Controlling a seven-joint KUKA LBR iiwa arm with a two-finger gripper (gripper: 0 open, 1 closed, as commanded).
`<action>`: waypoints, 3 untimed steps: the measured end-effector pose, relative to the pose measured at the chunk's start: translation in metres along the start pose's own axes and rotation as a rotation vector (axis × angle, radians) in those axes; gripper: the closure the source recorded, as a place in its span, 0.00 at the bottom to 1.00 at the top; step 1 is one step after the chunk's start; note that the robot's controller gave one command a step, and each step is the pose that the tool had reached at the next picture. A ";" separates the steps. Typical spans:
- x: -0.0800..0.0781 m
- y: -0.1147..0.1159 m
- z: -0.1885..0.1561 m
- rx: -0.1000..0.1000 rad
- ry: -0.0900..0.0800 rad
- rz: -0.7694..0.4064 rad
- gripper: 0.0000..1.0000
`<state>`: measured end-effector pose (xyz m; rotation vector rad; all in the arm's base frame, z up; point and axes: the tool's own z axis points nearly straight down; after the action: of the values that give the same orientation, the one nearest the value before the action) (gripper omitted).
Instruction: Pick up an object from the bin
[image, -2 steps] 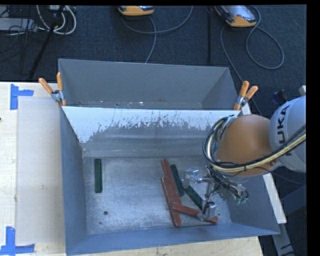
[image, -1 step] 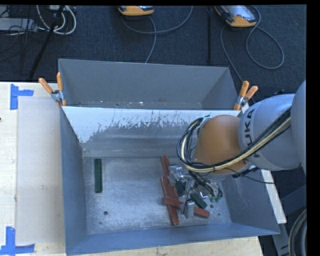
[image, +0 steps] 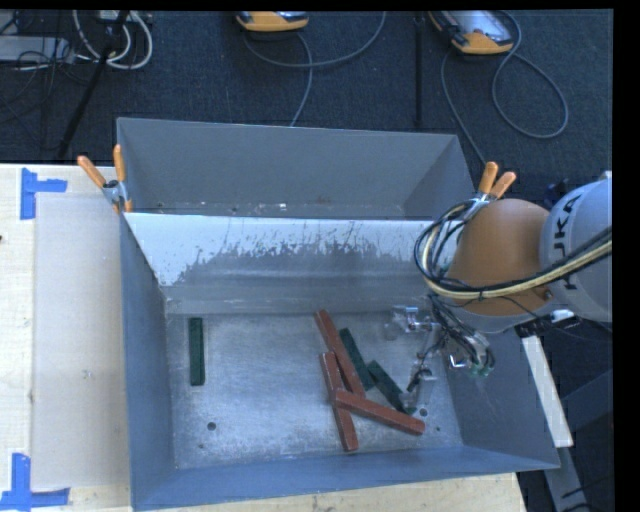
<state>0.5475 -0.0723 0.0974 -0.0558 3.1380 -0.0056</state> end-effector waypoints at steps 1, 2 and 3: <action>0.040 0.053 0.027 -0.004 0.003 -0.050 0.00; 0.029 0.125 0.015 -0.007 -0.001 -0.096 0.00; 0.023 0.180 -0.034 -0.006 -0.002 -0.405 0.00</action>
Offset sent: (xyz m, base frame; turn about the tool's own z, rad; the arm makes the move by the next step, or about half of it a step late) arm -0.0413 0.0494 -0.0274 -0.0458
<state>0.5177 0.1064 0.1302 -0.6852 3.0620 0.0030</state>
